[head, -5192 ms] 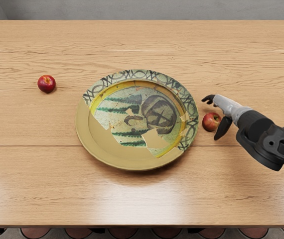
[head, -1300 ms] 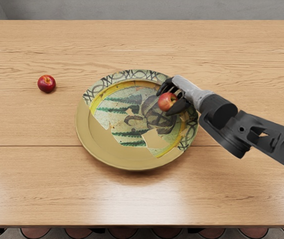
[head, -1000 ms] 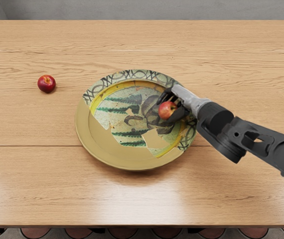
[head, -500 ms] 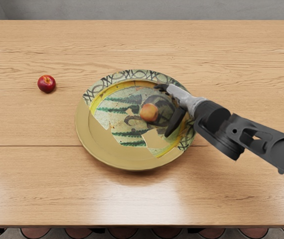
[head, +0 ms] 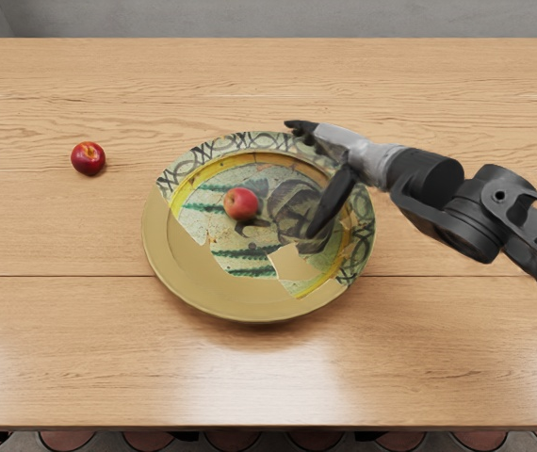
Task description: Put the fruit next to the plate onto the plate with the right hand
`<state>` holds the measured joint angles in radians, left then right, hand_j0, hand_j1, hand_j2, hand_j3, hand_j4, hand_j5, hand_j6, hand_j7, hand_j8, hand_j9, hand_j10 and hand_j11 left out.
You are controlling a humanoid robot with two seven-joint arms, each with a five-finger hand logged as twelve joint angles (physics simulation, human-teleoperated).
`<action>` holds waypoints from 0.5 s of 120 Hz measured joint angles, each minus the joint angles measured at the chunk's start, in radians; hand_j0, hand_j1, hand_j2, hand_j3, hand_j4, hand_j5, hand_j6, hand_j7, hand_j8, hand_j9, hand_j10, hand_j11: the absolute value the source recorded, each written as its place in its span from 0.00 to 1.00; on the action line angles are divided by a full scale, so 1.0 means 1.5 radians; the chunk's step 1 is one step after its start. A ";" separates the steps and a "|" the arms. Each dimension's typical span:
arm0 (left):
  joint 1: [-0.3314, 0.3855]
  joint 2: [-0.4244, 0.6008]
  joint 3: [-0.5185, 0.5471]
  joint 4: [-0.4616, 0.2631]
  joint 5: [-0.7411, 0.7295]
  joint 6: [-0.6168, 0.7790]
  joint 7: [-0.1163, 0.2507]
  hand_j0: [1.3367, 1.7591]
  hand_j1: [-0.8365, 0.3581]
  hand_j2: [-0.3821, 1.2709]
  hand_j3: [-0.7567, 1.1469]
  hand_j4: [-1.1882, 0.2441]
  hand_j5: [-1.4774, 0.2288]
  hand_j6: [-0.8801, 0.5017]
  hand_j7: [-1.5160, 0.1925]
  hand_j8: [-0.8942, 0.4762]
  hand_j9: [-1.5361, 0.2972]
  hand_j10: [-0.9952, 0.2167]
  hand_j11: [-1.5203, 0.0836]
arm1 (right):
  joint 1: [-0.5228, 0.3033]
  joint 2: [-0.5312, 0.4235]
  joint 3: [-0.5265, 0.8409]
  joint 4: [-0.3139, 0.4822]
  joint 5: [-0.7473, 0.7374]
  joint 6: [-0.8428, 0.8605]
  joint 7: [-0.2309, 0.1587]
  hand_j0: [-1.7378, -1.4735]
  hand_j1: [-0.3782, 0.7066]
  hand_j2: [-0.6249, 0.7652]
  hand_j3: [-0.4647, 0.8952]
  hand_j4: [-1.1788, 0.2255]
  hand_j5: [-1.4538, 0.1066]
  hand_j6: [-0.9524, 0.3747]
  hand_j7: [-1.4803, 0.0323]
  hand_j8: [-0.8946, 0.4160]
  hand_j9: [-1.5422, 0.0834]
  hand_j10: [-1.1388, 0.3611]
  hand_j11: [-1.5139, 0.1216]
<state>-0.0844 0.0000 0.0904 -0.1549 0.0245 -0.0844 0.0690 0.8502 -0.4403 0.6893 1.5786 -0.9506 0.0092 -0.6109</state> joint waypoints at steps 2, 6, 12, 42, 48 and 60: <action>0.000 0.000 0.000 0.000 0.000 0.000 0.000 0.76 0.98 0.23 0.40 0.82 0.86 0.63 0.88 0.65 0.83 0.81 0.94 | 0.000 -0.006 0.007 -0.001 0.016 0.011 0.000 0.30 0.03 0.45 0.34 0.83 0.92 0.71 0.97 0.68 0.94 0.75 0.92; 0.000 0.000 0.000 0.000 0.000 0.000 0.000 0.76 0.98 0.23 0.40 0.82 0.86 0.63 0.88 0.65 0.83 0.81 0.94 | 0.000 -0.020 0.021 -0.002 0.047 0.034 0.000 0.30 0.03 0.45 0.34 0.83 0.92 0.71 0.97 0.68 0.94 0.75 0.92; 0.000 0.000 0.000 0.000 0.000 0.000 0.000 0.76 0.98 0.23 0.40 0.82 0.86 0.63 0.88 0.65 0.83 0.81 0.94 | 0.000 -0.044 0.041 -0.003 0.098 0.072 0.000 0.30 0.03 0.45 0.34 0.83 0.93 0.71 0.97 0.68 0.94 0.75 0.92; 0.000 0.000 0.000 -0.001 0.000 0.000 0.000 0.76 0.98 0.23 0.40 0.82 0.86 0.63 0.88 0.65 0.83 0.81 0.94 | 0.002 -0.137 0.118 -0.031 0.301 0.243 0.000 0.30 0.03 0.45 0.34 0.84 0.93 0.72 0.98 0.68 0.95 0.76 0.92; 0.000 0.000 -0.001 -0.002 -0.001 0.000 0.000 0.76 0.98 0.23 0.40 0.82 0.86 0.63 0.88 0.65 0.83 0.81 0.94 | 0.002 -0.153 0.126 -0.038 0.329 0.267 0.000 0.30 0.03 0.45 0.34 0.84 0.93 0.72 0.98 0.68 0.95 0.76 0.92; 0.000 0.000 0.000 -0.003 0.000 0.000 0.000 0.76 0.98 0.23 0.40 0.82 0.86 0.63 0.88 0.65 0.83 0.81 0.94 | 0.002 -0.182 0.134 -0.055 0.387 0.316 0.000 0.30 0.03 0.45 0.34 0.84 0.93 0.72 0.98 0.68 0.95 0.76 0.92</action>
<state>-0.0844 0.0000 0.0902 -0.1593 0.0251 -0.0849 0.0690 0.8531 -0.7138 0.8897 1.4965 -0.3708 0.4837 -0.6109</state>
